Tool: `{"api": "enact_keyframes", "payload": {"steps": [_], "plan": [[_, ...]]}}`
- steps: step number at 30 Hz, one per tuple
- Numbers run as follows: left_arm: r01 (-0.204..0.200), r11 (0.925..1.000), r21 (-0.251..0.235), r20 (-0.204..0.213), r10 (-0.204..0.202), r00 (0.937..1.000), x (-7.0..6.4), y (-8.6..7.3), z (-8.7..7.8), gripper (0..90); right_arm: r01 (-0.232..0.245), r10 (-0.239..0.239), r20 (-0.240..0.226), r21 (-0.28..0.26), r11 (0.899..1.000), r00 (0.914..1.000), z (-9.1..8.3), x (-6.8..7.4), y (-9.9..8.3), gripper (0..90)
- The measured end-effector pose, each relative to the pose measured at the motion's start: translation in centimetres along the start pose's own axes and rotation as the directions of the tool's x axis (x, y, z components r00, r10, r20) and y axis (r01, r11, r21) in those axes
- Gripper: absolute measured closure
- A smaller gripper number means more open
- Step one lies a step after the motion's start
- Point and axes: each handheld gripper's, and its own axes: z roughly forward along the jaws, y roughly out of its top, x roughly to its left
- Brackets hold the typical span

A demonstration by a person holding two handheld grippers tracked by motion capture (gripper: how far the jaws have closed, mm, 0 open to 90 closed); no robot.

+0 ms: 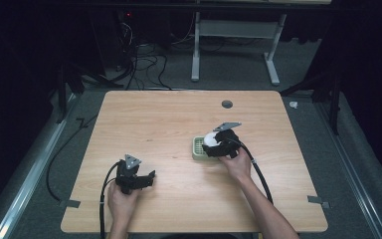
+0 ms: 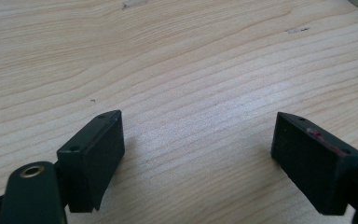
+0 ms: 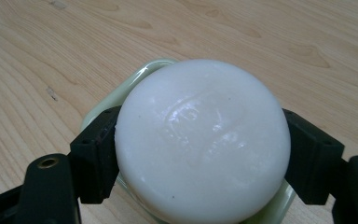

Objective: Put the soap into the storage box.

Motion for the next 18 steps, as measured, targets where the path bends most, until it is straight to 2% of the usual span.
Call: {"api": "enact_keyframes", "payload": {"steps": [18], "plan": [[-0.001,1.0,0.0,-0.001,0.001,1.0,0.0,0.0,0.0,17.6,0.004,-0.005,0.015,0.041,0.999,0.9999,1.6,0.2,-0.5,24.7]]}}
